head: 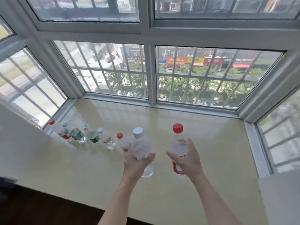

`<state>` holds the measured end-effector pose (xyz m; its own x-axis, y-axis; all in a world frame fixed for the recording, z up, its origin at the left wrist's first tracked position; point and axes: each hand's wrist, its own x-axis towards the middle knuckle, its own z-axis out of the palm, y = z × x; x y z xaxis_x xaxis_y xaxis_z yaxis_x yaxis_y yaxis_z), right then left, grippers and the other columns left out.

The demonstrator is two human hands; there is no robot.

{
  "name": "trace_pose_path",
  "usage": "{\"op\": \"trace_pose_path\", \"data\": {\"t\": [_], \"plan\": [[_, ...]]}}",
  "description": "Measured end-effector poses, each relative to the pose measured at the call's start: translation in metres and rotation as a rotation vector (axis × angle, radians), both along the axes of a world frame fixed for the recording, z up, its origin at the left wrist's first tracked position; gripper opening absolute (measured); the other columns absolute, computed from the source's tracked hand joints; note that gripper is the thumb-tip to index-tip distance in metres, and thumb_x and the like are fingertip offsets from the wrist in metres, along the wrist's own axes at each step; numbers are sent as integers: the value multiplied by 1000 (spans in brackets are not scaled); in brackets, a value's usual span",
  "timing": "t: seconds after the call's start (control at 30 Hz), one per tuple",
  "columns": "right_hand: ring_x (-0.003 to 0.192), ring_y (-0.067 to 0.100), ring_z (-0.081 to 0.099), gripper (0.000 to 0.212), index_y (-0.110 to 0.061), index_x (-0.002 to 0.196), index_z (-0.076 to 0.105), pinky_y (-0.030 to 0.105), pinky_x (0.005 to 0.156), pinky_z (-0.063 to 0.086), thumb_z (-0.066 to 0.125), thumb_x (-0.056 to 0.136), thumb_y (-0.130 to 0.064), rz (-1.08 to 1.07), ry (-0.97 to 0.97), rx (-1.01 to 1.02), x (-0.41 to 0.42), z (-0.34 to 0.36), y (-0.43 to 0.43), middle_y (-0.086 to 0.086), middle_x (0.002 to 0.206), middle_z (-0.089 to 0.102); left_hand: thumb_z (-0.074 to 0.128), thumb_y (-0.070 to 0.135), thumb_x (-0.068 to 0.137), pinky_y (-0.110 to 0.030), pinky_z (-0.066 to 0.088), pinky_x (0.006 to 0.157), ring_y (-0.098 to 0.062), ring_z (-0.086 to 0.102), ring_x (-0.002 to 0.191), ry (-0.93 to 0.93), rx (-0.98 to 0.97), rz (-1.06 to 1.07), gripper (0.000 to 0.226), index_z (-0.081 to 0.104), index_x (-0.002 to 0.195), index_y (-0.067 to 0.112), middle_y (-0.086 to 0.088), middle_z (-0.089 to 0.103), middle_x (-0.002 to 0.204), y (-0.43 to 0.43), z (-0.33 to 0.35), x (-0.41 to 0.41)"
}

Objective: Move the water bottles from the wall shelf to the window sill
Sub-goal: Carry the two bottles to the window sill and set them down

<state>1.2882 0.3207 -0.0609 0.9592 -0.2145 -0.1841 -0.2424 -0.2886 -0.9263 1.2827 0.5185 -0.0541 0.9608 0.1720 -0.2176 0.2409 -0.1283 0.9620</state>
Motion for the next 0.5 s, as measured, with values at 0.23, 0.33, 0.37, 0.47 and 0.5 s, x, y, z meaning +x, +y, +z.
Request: {"op": "trace_pose_path", "data": {"t": [0.23,0.33,0.37,0.47,0.5], "plan": [[91,-17,53,50,-29,105,56,20,77,48,90,68,-21,-183,100,55,18,-41,-18,-23,104,60,85,40,60,-21,53,82,-10,68,96,118,59,-167,60,61,113,27,6,71,103,-28,-54,45],[90,-17,53,50,-28,103,56,12,72,44,90,68,-18,-220,152,52,23,-70,-21,-21,104,61,84,28,65,-10,50,70,-15,68,87,137,64,-256,48,62,106,16,-8,69,100,-35,-84,59],[90,-17,53,50,-28,103,56,11,70,43,90,68,-18,-233,178,49,25,-82,-22,-20,104,60,84,23,66,-10,50,68,-13,68,84,141,68,-283,46,61,105,15,-12,68,101,-37,-94,63],[93,0,58,51,-27,104,54,20,74,45,89,67,-17,-251,234,12,31,-121,-24,-16,102,61,82,21,63,-8,48,65,-12,66,86,145,80,-305,45,60,102,24,-12,66,102,-40,-132,76],[96,9,59,53,-24,107,55,26,77,45,89,67,-17,-248,247,-5,34,-133,-24,-13,102,61,81,25,62,-8,47,65,-15,66,90,142,100,-309,46,58,101,27,-9,65,102,-40,-145,81]]}}
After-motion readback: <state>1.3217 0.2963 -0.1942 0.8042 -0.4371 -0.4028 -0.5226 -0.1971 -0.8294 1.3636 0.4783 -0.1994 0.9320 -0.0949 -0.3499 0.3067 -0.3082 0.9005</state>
